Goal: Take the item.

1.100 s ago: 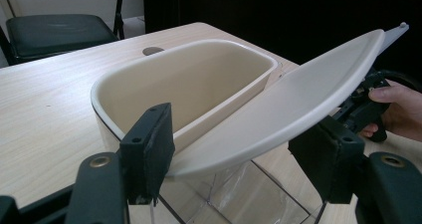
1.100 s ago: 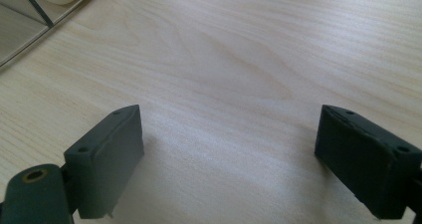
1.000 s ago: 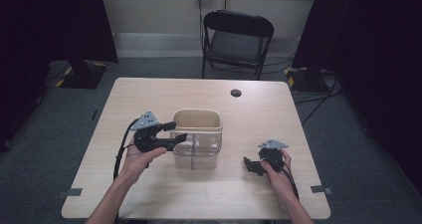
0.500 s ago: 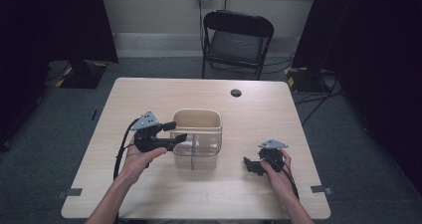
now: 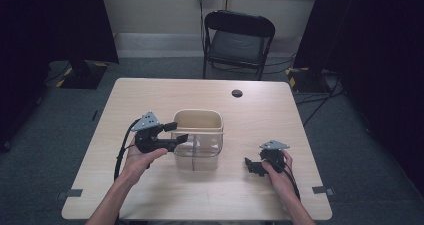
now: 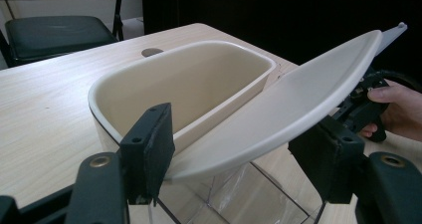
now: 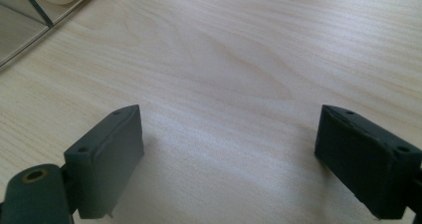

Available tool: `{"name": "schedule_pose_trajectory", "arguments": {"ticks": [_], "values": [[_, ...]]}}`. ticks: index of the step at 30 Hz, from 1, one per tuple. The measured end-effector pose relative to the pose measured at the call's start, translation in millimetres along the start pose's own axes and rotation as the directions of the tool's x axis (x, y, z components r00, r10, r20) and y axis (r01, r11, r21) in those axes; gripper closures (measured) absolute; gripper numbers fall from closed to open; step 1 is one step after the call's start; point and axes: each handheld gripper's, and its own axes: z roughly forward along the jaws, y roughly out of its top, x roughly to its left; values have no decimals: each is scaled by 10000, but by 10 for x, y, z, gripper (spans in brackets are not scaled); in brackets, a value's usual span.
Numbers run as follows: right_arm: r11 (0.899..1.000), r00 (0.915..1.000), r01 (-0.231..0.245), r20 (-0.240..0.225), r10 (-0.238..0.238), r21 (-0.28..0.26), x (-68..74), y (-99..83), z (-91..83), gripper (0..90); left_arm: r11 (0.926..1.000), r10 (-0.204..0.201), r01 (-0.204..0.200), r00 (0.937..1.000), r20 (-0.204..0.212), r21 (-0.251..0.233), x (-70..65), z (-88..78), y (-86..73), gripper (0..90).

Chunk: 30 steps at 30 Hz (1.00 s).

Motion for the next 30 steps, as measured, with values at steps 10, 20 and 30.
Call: {"name": "schedule_pose_trajectory", "arguments": {"ticks": [10, 20, 30], "values": [[10000, 10000, 3, 0, -3, -1, 0, 0, 0, 112, 10000, -87, 87, 10000, -31, 36, 0, -2, -1, 342], [10000, 10000, 2, 0, -2, -3, 0, 0, 0, 112, 9999, -94, 94, 10000, -30, 35, 1, 1, -1, 342], [10000, 10000, -1, 1, 1, -1, 0, 0, 0, 112, 10000, -87, 87, 10000, -22, 34, 4, -2, -3, 342]]}}
